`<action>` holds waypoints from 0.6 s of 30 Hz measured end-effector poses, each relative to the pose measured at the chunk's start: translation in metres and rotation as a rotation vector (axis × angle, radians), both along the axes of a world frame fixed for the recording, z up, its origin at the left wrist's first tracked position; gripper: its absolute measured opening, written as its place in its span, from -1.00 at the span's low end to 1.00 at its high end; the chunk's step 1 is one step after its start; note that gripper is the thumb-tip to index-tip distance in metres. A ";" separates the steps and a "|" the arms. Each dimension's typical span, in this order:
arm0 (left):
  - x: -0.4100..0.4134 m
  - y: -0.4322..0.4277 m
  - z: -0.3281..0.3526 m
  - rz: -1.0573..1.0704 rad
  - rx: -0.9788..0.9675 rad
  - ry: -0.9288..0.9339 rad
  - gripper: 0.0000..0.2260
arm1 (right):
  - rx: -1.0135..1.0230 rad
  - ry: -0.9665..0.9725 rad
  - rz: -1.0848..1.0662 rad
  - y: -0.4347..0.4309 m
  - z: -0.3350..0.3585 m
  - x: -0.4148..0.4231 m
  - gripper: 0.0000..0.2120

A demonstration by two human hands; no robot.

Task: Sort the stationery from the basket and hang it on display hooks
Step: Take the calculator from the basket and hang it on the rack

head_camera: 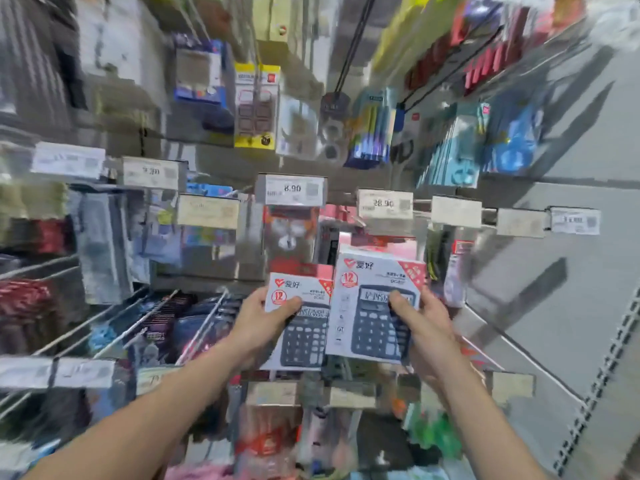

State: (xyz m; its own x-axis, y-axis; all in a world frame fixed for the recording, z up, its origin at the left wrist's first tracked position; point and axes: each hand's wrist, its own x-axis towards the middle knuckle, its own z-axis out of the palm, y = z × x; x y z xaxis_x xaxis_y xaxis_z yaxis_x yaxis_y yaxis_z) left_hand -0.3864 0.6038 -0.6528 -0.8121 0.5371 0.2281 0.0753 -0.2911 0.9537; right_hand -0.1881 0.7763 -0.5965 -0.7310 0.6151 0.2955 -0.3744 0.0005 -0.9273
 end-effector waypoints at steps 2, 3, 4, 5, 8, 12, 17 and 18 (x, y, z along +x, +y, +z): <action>-0.011 0.002 -0.010 0.077 0.003 0.052 -0.40 | 0.045 0.073 0.014 0.002 -0.008 -0.015 -0.34; -0.012 0.001 -0.012 0.110 -0.004 0.076 -0.39 | 0.057 0.113 0.015 0.005 -0.012 -0.021 -0.47; -0.014 0.000 -0.015 0.142 -0.010 0.098 -0.41 | 0.074 0.143 0.008 0.007 -0.015 -0.028 -0.57; -0.014 -0.001 -0.017 0.172 -0.007 0.110 -0.49 | 0.085 0.164 0.000 0.009 -0.017 -0.033 -0.62; -0.017 -0.003 -0.022 0.237 0.004 0.088 -0.65 | 0.097 0.217 -0.020 0.007 -0.013 -0.041 -0.68; -0.017 -0.011 -0.021 0.249 -0.016 0.150 -0.44 | 0.144 0.211 -0.049 0.002 -0.001 -0.044 -0.75; -0.015 -0.015 -0.016 0.256 -0.035 0.200 -0.61 | 0.182 0.106 -0.081 0.008 0.000 -0.048 -0.82; -0.014 -0.015 -0.015 0.259 -0.036 0.200 -0.63 | 0.174 0.074 -0.090 0.009 0.001 -0.049 -0.82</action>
State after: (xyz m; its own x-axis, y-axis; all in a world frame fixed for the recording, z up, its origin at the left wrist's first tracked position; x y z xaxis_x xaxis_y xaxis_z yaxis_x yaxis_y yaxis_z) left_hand -0.4000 0.5888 -0.6681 -0.8636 0.3295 0.3816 0.3295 -0.2040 0.9218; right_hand -0.2374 0.7853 -0.5954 -0.6477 0.6120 0.4538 -0.4327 0.1949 -0.8802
